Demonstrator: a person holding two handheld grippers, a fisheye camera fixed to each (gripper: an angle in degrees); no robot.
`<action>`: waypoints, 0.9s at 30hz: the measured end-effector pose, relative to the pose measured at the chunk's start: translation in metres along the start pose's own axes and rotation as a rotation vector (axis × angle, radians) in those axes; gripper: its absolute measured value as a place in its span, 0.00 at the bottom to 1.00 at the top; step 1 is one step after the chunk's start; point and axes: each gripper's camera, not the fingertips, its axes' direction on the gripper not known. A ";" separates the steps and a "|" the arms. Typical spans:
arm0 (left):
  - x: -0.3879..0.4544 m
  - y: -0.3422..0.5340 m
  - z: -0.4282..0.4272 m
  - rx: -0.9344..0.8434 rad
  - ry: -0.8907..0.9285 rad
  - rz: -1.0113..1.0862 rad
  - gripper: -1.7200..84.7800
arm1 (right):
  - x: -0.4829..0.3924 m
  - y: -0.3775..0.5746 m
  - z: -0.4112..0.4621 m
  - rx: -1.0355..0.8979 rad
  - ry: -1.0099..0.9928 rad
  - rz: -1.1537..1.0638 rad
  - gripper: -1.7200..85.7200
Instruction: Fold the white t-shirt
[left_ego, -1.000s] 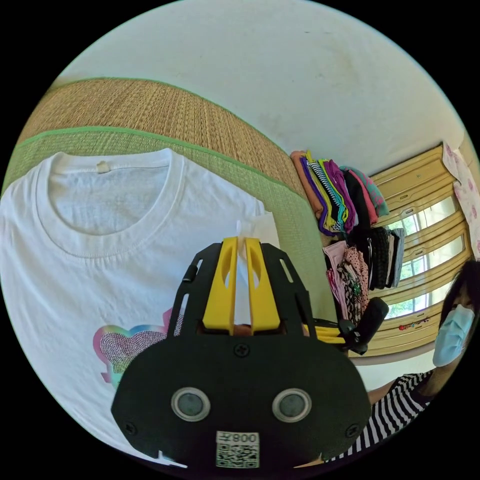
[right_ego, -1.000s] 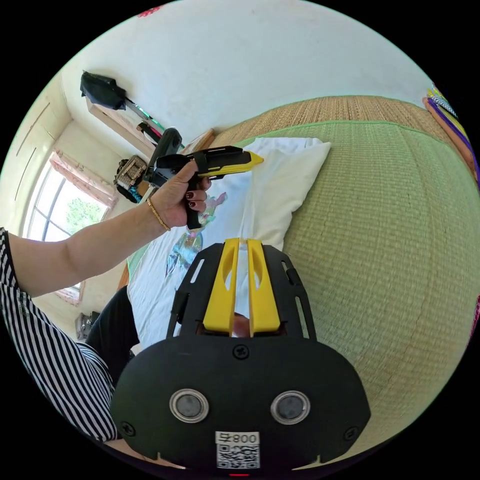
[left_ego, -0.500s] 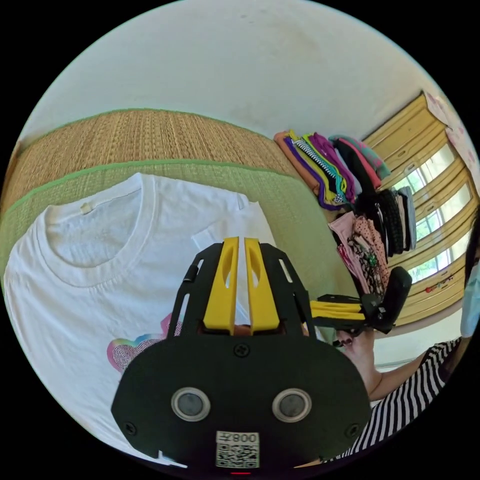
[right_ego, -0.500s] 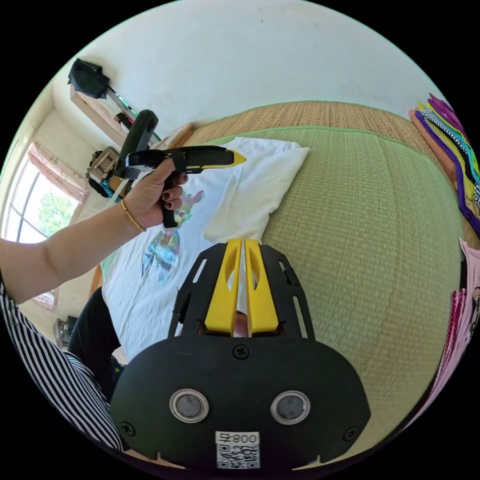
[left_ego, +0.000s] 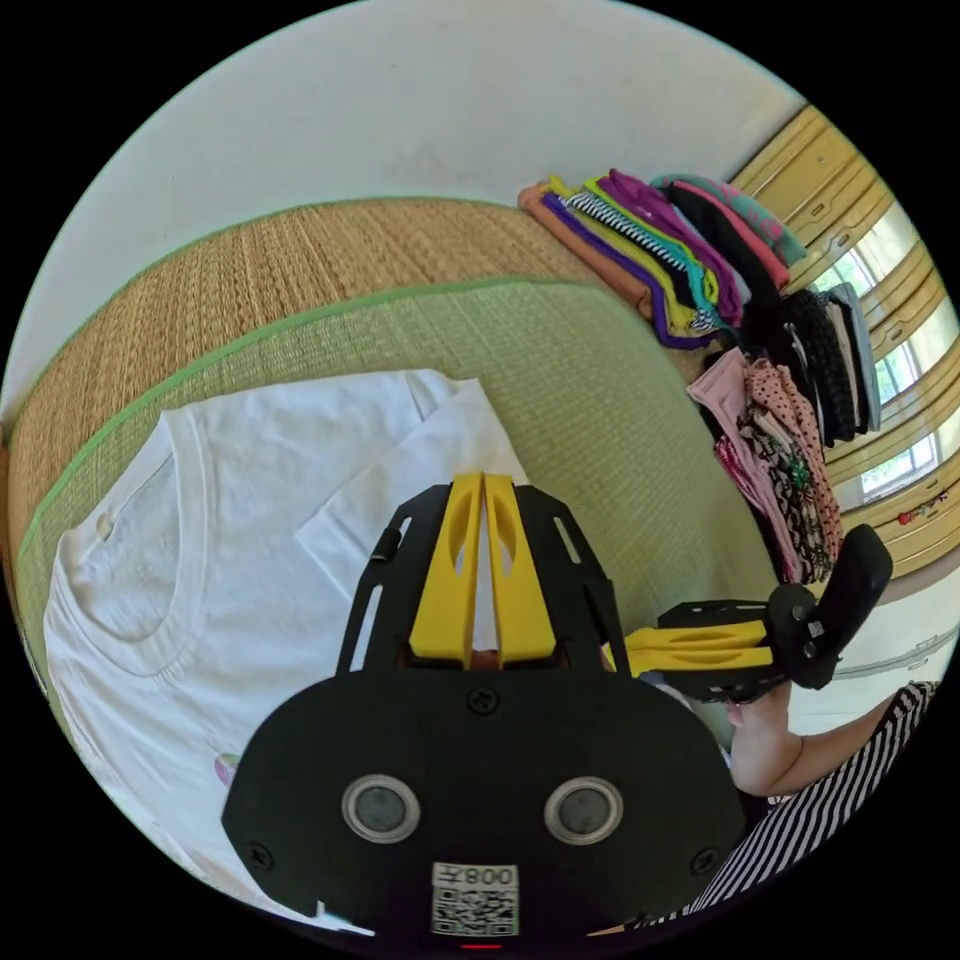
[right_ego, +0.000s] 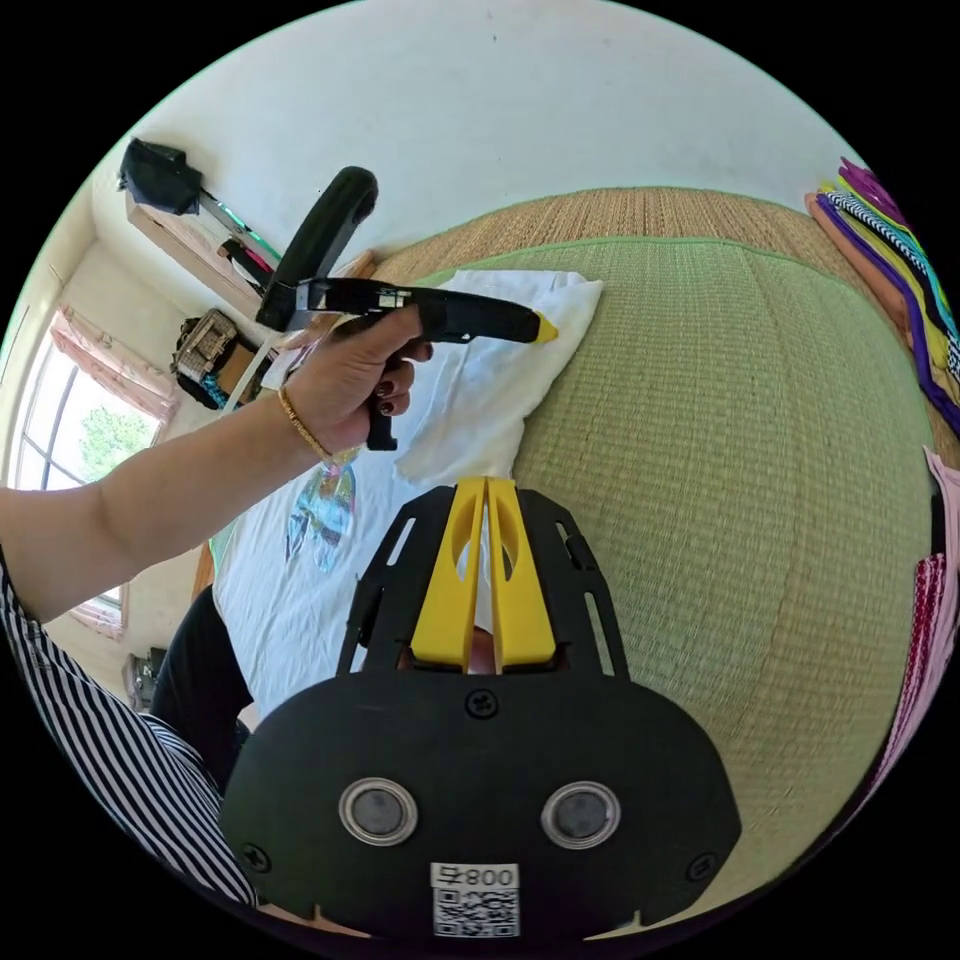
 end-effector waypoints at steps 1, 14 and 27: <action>0.001 0.002 -0.003 0.014 0.009 -0.008 0.02 | 0.000 0.000 -0.001 0.002 -0.003 0.001 0.02; 0.079 0.069 -0.043 0.004 0.014 0.149 0.02 | 0.004 -0.008 -0.005 0.011 0.020 0.008 0.02; 0.105 0.119 -0.072 -0.032 0.082 0.100 0.02 | 0.021 -0.012 0.002 0.020 -0.044 0.047 0.02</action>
